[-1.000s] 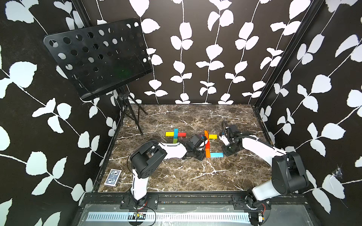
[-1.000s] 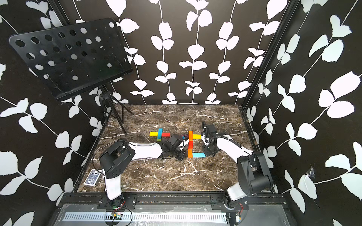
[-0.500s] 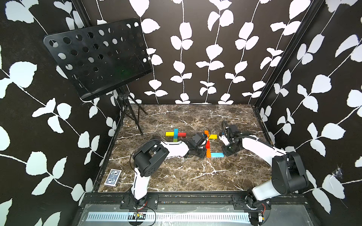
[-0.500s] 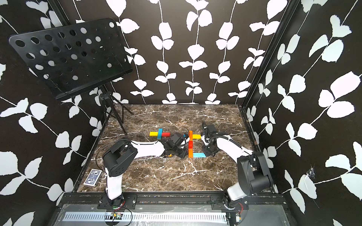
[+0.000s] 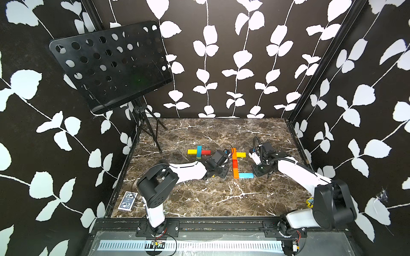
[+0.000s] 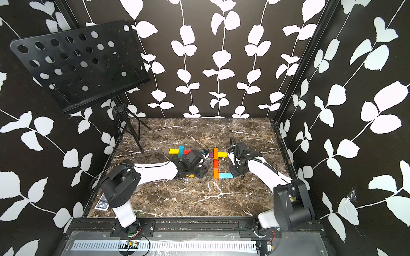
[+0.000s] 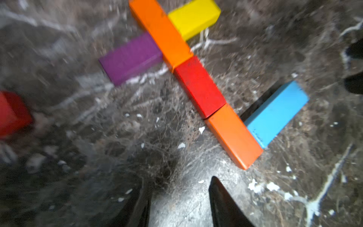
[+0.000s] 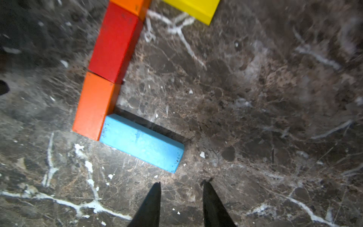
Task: Assemble the letter t with building blocks
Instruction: Reset both arms
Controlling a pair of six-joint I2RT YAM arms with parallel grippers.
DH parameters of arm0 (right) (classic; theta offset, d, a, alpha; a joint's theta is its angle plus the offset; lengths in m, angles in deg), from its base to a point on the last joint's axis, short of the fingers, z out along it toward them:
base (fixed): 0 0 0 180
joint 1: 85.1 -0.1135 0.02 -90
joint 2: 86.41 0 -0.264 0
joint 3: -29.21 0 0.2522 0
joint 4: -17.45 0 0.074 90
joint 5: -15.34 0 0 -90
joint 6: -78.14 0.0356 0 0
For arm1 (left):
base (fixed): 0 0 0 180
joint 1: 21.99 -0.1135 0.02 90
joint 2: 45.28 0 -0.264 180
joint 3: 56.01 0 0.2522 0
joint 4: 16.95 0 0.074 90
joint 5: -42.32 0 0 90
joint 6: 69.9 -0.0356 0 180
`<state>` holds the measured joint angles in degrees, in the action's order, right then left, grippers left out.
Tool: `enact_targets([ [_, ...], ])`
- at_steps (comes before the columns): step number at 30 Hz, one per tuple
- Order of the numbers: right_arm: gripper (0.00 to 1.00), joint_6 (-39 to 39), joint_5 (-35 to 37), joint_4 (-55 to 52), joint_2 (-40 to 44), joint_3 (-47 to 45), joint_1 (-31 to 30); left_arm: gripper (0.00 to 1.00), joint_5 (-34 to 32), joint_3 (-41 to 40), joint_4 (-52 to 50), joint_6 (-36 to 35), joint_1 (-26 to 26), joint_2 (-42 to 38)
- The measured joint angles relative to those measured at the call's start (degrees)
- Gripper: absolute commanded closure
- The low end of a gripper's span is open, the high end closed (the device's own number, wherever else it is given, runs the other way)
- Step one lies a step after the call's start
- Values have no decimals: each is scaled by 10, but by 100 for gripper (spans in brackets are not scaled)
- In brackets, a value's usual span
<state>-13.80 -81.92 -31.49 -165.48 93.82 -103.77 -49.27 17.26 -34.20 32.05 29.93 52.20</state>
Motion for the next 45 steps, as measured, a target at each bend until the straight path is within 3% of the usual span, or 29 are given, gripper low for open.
enact_targets([
  [1,60,2,-3,4,10,0,0,31,-2,0,2,-16,0,-25],
  [2,53,4,-5,8,20,0,0,2,-4,0,4,-24,0,-45],
  [4,41,12,-12,38,52,-14,3,1,-10,-9,17,-49,0,-98],
  [5,11,19,-17,61,73,-30,5,1,-14,-20,27,-55,0,-119],
  [6,1,30,-24,83,96,-51,10,1,-21,-40,41,-63,0,-146],
  [11,1,71,-39,124,163,-122,46,1,-78,-172,58,-81,-4,-243],
  [14,1,83,-42,135,195,-145,72,1,-140,-256,40,-81,-33,-309],
  [18,1,102,-52,199,257,-203,165,1,-199,-374,50,-55,-161,-464],
  [21,1,112,-46,253,255,-237,236,1,-213,-466,78,-17,-266,-598],
  [25,1,101,-23,319,216,-256,255,1,-186,-494,58,2,-318,-686],
  [32,1,90,2,475,154,-321,267,1,-207,-425,30,-66,-325,-685],
  [38,1,92,19,612,85,-323,267,1,-246,-464,118,-135,-335,-584],
  [45,1,80,2,718,-46,-275,262,1,-214,-501,241,-166,-381,-463],
])
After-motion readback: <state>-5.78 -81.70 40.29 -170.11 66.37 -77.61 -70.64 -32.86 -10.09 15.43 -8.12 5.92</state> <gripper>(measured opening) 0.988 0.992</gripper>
